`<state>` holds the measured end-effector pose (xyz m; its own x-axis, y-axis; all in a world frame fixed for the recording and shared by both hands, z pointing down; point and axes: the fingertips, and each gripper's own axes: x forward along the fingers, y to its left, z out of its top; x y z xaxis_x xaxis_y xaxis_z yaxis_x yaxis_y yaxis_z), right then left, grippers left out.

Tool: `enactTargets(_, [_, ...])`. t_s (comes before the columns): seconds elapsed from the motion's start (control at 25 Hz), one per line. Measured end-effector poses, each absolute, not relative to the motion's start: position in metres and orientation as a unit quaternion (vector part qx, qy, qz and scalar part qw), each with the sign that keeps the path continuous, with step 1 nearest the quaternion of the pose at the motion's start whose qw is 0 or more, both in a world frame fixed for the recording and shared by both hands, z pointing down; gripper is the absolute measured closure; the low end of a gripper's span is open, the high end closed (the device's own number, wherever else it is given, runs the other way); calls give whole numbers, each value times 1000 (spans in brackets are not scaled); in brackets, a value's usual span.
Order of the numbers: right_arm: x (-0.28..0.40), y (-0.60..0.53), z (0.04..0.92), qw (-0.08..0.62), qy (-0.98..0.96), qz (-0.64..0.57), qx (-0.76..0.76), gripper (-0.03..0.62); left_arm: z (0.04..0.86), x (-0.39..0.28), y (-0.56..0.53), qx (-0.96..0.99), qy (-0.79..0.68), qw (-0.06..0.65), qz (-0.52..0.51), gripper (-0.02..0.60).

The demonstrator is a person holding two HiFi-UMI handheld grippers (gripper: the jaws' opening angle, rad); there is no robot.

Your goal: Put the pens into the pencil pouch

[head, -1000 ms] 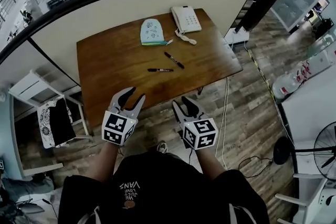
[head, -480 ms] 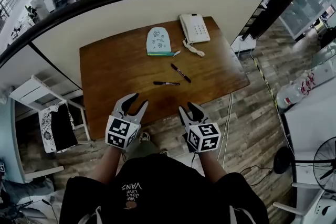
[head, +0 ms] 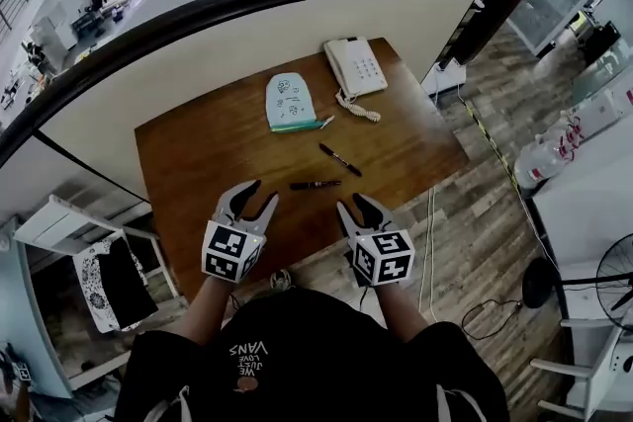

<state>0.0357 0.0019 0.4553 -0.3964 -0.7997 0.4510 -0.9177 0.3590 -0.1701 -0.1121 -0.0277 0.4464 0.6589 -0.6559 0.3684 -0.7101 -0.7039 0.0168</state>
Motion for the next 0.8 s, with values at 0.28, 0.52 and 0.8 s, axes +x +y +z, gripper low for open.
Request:
enactTargets(0.28, [34,-16,470,151,-792,211,552,477,466,-101,-57,920,-341,79,178,442])
enactTargets(0.52, [41,-35,491,193,-800,195,534,479,500,-89,-79,914,-341,89,200,442])
enactTargets(0.8, [47,-54,543,273,-829,177,455,479,525,-78,-107,894,-371,114,225,442])
